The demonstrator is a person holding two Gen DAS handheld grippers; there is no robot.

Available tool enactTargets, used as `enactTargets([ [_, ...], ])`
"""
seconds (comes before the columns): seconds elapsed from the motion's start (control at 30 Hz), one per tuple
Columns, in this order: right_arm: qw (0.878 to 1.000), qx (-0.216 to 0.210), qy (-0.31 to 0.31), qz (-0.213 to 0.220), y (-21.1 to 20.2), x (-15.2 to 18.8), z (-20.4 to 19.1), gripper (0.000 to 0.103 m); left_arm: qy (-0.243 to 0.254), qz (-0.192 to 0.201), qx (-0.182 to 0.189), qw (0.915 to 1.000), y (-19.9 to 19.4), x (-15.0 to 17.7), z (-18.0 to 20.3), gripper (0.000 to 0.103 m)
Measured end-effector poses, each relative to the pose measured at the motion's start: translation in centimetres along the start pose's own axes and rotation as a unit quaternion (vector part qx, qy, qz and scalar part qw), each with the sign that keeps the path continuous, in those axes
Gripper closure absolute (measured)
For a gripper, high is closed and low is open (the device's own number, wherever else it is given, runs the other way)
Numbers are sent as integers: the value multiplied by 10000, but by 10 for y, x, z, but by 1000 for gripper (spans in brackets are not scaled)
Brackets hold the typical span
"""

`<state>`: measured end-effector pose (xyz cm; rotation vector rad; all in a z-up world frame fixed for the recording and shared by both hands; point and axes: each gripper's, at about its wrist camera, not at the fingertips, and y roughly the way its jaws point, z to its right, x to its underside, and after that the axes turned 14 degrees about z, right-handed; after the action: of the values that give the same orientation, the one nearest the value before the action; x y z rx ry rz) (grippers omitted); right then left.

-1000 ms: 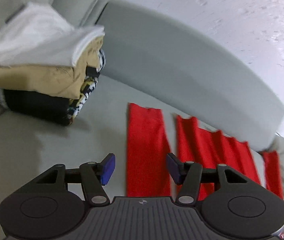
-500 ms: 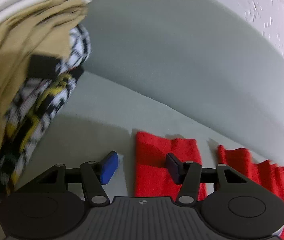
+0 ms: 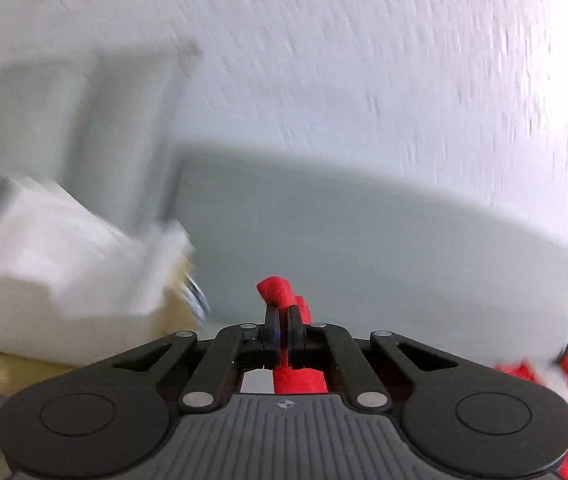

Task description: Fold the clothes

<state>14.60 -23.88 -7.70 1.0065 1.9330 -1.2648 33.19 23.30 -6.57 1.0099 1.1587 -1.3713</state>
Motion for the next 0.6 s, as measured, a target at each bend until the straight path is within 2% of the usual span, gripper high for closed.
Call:
enactTargets([
  [0.1,9997,-212,38,125,-15,-3,-15,41,-200,491,-337,9980,-58,-34,-31,102],
  [0.2,9991,-369,82,188,-27,-3,-34,41,-232,635,-803,9945,-100,-47,-59,102],
  [0.27,9984,-519,140,152,-31,-2,-46,41,-496,623,-1091,9908,-123,-46,-83,102],
  [0.43,9972,-747,-63,-27,-35,5,-79,41,-1294,421,-1504,9792,-158,-9,-144,102],
  [0.6,9955,-842,-290,-313,-29,17,-102,41,-1786,213,-1907,9650,-158,40,-180,102],
])
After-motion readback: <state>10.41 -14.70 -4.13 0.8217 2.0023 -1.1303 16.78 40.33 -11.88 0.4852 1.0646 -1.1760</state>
